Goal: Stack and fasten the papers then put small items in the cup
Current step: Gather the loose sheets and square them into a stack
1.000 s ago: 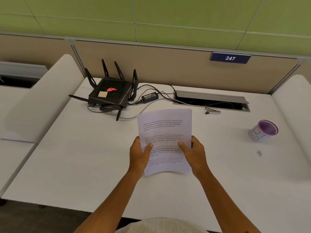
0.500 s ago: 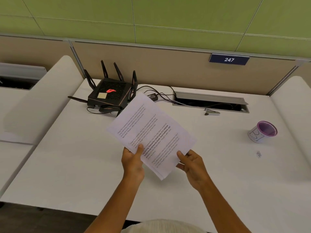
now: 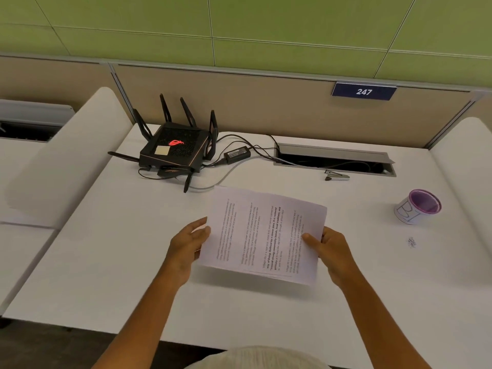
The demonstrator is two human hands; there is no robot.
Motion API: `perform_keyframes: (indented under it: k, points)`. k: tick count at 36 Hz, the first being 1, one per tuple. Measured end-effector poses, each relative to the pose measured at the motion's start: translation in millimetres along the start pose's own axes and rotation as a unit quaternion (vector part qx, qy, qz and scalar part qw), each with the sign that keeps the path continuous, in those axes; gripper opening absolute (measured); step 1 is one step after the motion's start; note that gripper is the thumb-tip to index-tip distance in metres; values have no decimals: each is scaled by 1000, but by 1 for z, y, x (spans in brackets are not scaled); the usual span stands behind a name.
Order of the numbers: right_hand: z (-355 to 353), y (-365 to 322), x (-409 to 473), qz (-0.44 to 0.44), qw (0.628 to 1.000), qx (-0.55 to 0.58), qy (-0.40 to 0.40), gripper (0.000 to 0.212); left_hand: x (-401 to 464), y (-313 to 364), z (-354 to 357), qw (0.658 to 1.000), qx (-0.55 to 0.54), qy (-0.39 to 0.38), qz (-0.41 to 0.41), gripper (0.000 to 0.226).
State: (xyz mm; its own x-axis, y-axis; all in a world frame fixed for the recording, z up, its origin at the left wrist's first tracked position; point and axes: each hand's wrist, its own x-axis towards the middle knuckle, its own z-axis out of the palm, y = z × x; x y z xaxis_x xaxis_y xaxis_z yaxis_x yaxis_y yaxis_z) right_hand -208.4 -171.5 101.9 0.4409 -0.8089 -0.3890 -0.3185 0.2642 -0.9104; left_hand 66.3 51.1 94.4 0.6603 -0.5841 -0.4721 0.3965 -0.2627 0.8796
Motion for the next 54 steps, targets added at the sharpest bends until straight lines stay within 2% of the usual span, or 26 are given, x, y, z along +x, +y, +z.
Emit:
perform_keyframes:
  k: [5, 15, 19, 22, 24, 31, 42, 45, 48, 51, 54]
  points:
    - [3, -7, -3, -35, 999, -9, 5, 16, 3, 12, 19, 996, 76, 1, 40, 26]
    - [6, 1, -15, -105, 989, 49, 90, 14, -6, 14, 40, 988, 61, 24, 140, 24]
    - [14, 26, -11, -85, 991, 35, 95, 24, -3, -7, 48, 989, 86, 9, 117, 23]
    - [21, 41, -8, -71, 992, 28, 101, 28, -2, -20, 57, 993, 77, 23, 90, 36]
    - [24, 43, -6, -68, 991, 25, 109, 28, -3, -23, 61, 995, 57, 29, 78, 36]
    - [25, 37, -7, -77, 989, 37, 122, 29, -5, -14, 65, 993, 38, 19, 108, 28]
    - [26, 44, -4, -49, 994, 2, 102, 25, 1, -27, 64, 995, 73, 47, 54, 39]
    - [16, 38, 0, -52, 995, 0, 84, 23, 2, -21, 60, 994, 86, 53, 50, 28]
    - [2, 27, 3, -38, 998, 19, 35, 23, 0, -16, 52, 994, 80, 56, 50, 13]
    - [-11, 18, 5, -18, 998, 51, -36, 26, -3, -12, 45, 995, 51, 69, 46, 13]
    - [-14, 13, 4, 12, 988, 128, -86, 41, -7, -14, 43, 997, 1, 76, 27, 17]
